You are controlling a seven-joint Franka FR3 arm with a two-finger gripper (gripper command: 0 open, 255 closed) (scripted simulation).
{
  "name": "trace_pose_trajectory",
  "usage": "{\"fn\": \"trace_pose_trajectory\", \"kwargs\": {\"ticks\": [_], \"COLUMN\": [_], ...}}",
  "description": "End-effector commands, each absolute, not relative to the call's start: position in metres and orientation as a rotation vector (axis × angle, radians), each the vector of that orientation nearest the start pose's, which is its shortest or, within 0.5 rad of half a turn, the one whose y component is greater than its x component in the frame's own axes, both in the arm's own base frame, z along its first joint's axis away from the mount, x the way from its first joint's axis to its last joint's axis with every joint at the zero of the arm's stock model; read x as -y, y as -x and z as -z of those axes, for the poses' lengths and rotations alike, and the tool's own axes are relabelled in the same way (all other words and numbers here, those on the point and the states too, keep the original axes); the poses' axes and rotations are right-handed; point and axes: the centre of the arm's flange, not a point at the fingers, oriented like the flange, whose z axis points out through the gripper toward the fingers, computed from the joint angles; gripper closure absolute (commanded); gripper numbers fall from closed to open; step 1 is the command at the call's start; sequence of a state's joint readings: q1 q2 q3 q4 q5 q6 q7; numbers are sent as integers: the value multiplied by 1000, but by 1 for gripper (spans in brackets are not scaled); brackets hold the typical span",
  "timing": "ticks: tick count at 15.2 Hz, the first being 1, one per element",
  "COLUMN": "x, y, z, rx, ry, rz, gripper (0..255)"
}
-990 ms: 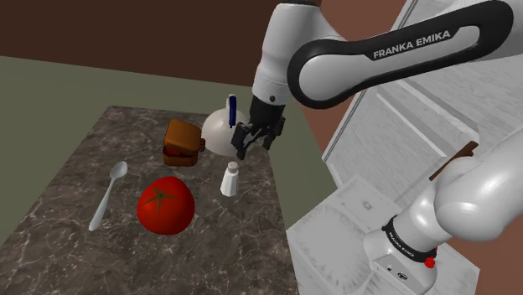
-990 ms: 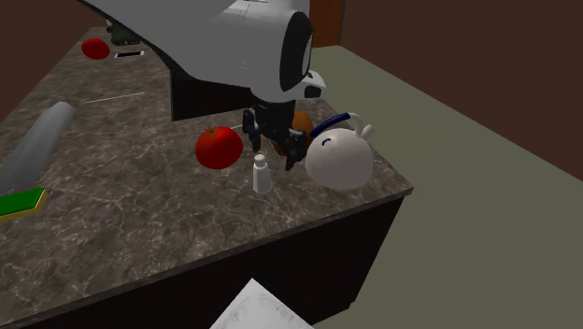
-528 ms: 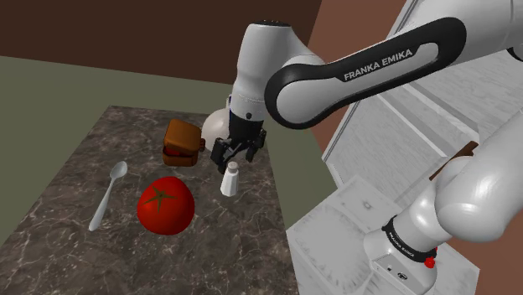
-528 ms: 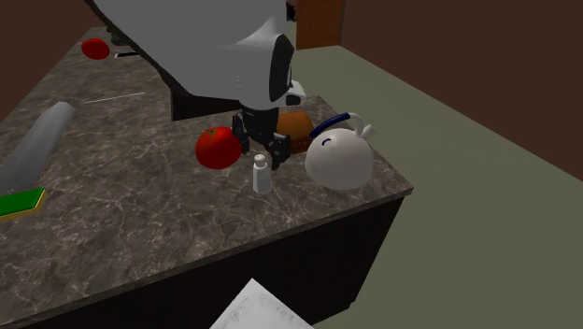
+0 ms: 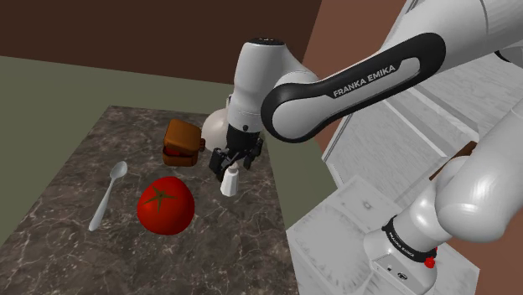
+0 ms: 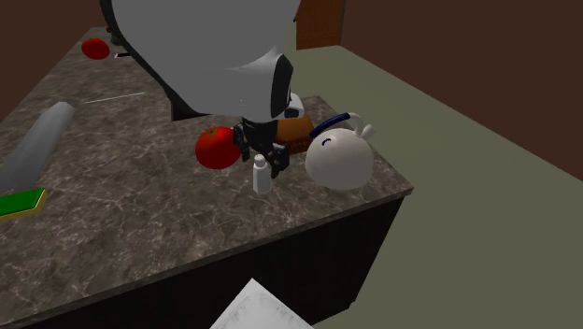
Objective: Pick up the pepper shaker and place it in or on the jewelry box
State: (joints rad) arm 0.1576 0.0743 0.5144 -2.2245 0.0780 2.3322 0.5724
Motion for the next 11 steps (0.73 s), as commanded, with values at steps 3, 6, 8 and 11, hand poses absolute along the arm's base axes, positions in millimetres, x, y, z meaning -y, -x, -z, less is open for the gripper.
{"fn": "trace_pose_trajectory", "kwargs": {"ticks": [3,6,8,11], "x": [-335,-335,-336,-335], "y": [-422,-422,-422,-422], "z": [-349,-349,-349,-349], "rx": [68,68,68,68], "ry": [3040,3040,3040,3040], "rz": [-31,-31,-31,-31], "gripper": [0,255,255,255]}}
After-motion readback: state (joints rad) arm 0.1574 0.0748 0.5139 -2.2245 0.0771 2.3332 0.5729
